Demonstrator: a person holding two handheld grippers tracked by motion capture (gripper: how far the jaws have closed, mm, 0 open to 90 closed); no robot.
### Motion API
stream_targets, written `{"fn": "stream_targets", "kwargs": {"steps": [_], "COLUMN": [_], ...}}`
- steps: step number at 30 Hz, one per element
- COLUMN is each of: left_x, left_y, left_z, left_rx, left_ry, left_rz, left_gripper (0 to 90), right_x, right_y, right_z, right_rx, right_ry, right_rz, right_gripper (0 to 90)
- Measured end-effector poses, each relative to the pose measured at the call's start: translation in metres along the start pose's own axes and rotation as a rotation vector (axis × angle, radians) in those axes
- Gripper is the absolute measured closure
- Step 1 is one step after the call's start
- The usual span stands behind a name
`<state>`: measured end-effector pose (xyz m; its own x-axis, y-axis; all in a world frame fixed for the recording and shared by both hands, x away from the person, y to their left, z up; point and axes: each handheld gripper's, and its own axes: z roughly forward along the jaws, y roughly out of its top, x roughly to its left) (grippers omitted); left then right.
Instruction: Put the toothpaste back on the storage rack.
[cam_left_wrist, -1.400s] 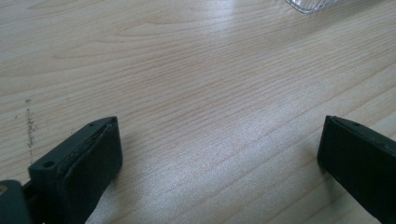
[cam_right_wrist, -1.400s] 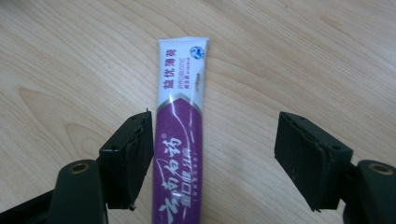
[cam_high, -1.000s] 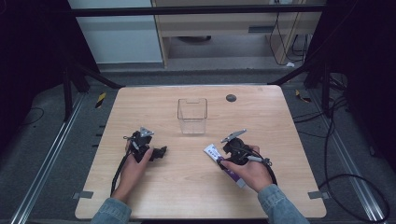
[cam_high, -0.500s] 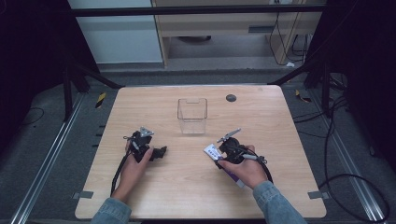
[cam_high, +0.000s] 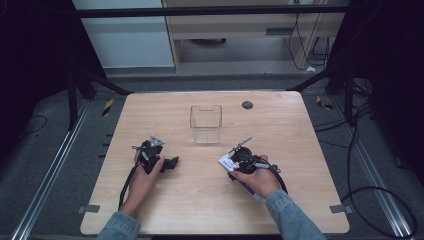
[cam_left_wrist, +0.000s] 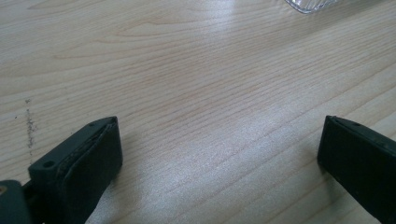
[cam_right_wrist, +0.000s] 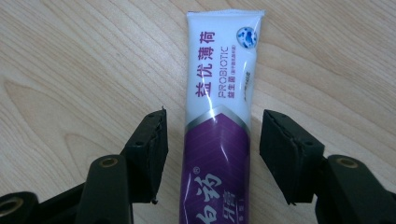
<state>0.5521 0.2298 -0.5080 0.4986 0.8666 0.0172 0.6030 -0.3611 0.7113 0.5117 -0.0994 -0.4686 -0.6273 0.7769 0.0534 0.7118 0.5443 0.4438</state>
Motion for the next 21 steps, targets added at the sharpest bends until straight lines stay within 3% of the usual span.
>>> {"fn": "stream_targets", "kwargs": {"steps": [21], "left_x": [0.0], "left_y": [0.0], "left_z": [0.0], "left_rx": [0.0], "left_ry": [-0.001], "left_rz": [0.0], "left_gripper": [0.0], "right_x": [-0.001], "right_y": [0.015], "right_z": [0.006], "right_rx": [0.081], "right_ry": [0.002], "right_rz": [0.02], "right_gripper": [44.3]}}
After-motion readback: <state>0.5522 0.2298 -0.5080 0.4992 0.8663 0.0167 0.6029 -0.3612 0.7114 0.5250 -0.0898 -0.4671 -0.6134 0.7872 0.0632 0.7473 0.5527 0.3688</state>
